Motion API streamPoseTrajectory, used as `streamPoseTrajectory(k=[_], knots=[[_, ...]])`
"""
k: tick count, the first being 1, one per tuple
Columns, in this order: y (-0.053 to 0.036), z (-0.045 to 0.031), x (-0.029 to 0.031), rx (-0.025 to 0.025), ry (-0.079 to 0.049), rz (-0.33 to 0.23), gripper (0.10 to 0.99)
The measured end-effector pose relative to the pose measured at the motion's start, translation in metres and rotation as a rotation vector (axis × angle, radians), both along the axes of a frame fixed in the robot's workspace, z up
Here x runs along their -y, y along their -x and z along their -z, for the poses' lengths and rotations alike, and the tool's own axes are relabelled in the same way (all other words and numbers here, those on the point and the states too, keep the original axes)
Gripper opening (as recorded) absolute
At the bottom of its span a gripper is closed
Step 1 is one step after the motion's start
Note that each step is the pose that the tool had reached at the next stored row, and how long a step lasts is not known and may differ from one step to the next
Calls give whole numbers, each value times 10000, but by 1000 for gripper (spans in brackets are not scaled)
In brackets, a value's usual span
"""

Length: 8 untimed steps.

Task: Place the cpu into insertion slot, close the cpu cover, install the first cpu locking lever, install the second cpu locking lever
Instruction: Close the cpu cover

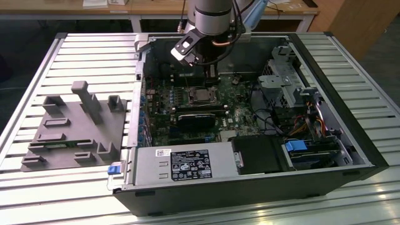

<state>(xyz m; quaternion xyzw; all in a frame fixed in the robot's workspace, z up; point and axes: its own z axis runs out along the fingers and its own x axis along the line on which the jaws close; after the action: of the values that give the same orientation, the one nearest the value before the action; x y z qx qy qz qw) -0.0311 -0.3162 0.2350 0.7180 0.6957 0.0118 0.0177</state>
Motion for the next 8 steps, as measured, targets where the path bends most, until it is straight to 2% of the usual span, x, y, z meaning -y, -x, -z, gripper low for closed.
streamPoseTrajectory(k=[8], knots=[[36, 74, 2, -6, 0, 0, 102]])
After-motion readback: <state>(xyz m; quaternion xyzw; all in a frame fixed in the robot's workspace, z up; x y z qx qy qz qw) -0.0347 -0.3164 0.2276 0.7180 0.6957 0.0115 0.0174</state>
